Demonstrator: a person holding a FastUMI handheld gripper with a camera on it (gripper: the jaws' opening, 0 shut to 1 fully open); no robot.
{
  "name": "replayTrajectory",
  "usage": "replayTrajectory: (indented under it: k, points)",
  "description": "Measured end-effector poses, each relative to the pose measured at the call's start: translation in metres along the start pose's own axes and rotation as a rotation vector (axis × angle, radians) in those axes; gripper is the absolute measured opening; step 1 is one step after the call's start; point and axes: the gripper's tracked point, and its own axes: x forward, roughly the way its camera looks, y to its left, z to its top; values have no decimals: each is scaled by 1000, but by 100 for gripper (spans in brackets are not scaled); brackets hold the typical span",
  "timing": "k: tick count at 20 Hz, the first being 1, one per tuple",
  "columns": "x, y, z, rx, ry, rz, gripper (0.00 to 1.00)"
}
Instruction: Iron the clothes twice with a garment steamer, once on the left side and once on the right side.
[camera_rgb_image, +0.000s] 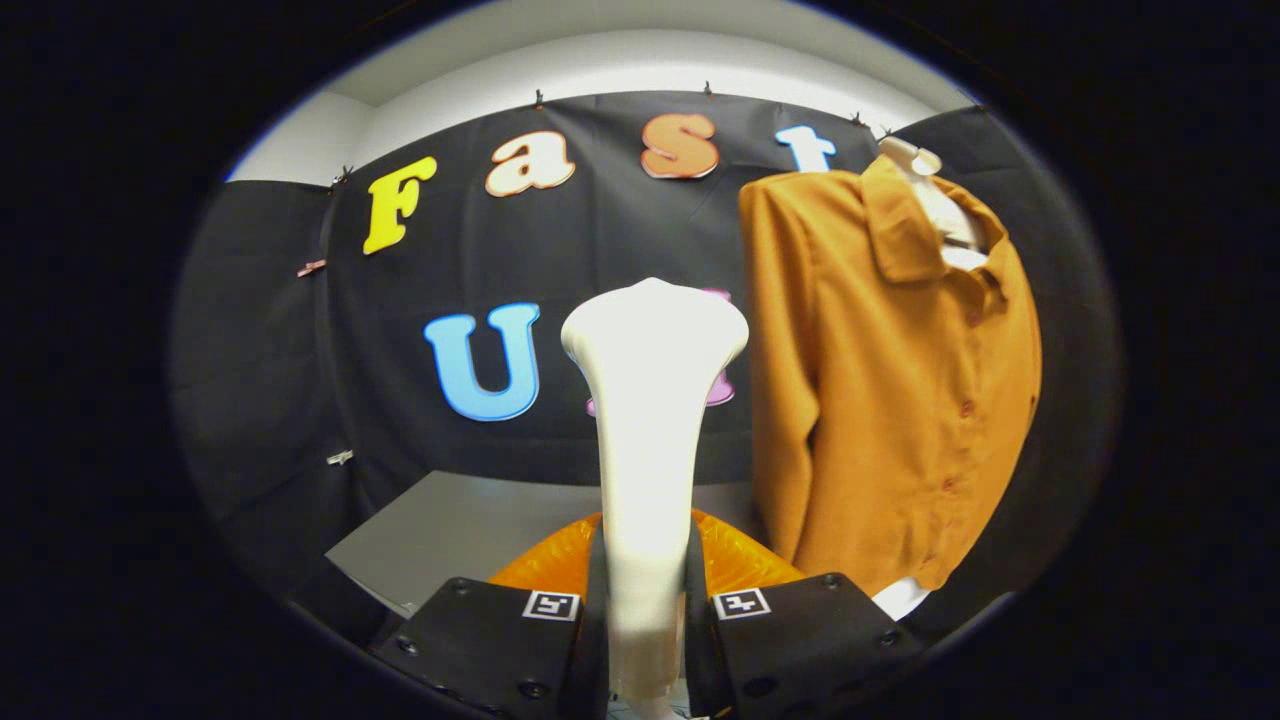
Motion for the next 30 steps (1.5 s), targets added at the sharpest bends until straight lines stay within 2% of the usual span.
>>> replayTrajectory:
  k: [6, 9, 12, 19, 23, 30]
  points:
    - [-32, -102, 22, 26, -70, -222, 34]
    - [-34, -135, 19, 37, -60, -276, 34]
    - [-27, -155, 8, 46, -25, -291, 34]
    - [4, -174, -30, 34, 87, -240, 34]
    - [16, -182, -55, 58, 153, -240, 34]
    - [15, -195, -114, 89, 300, -221, 34]
